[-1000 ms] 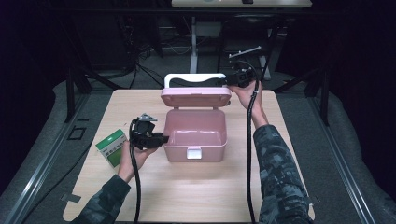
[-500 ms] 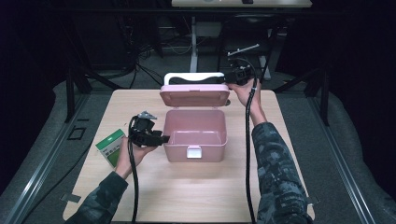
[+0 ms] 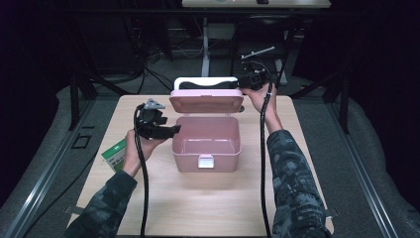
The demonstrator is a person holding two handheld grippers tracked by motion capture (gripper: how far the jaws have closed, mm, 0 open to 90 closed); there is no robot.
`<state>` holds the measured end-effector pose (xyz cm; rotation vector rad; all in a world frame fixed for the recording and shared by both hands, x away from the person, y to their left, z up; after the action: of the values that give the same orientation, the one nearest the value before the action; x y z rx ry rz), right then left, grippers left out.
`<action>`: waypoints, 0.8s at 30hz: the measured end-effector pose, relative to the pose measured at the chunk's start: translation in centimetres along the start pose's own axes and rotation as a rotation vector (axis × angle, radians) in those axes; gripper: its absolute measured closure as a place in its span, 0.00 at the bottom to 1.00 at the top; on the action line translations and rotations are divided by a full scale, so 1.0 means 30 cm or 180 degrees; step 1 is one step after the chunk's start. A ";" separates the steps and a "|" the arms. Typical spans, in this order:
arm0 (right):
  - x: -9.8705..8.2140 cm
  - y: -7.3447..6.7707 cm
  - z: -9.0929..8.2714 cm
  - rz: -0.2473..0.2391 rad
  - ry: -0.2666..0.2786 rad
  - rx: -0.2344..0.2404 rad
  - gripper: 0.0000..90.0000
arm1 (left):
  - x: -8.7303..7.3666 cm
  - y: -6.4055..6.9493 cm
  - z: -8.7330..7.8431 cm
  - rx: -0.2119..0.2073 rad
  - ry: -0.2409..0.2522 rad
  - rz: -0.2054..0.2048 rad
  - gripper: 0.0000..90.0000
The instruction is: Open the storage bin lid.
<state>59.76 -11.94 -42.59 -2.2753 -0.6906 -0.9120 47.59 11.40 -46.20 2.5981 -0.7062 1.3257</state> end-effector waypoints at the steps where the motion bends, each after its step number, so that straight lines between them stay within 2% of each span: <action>1: 0.000 0.000 0.000 -0.0007 -0.0007 -0.0007 0.74 | 0.015 -0.007 0.000 0.0029 0.0021 0.0008 0.48; 4: 0.000 -0.001 0.000 -0.0021 -0.0007 -0.0017 0.74 | 0.075 -0.028 0.002 0.0165 0.0183 -0.0006 0.51; 5: 0.000 -0.001 0.000 -0.0027 -0.0008 -0.0022 0.74 | 0.096 -0.035 -0.001 0.0231 0.0223 0.0041 0.54; 9: 0.001 -0.001 0.000 -0.0037 -0.0007 -0.0038 0.74 | 0.145 -0.045 -0.005 0.0360 0.0327 0.0114 0.61; 14: 0.001 -0.001 0.000 -0.0053 -0.0008 -0.0049 0.73 | 0.168 -0.045 0.008 0.0423 0.0341 0.0170 0.70; 19: 0.000 -0.003 -0.001 -0.0075 -0.0011 -0.0060 0.73 | 0.177 -0.046 0.022 0.0495 0.0327 0.0233 0.75; 24: 0.000 -0.004 -0.002 -0.0101 -0.0017 -0.0068 0.73 | 0.186 -0.046 0.027 0.0561 0.0385 0.0250 0.83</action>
<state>59.65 -11.90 -42.51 -2.2923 -0.7245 -0.9325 51.63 10.44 -42.14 2.6180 -0.7082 1.6222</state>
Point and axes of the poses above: each handheld gripper's, and its own axes: z roughly forward along the jaws, x roughly out of its top, y roughly to its right, the point moved 9 cm from there along z, roughly forward along the jaws, and after that the axes turned 9 degrees about x, right-handed, at the moved point
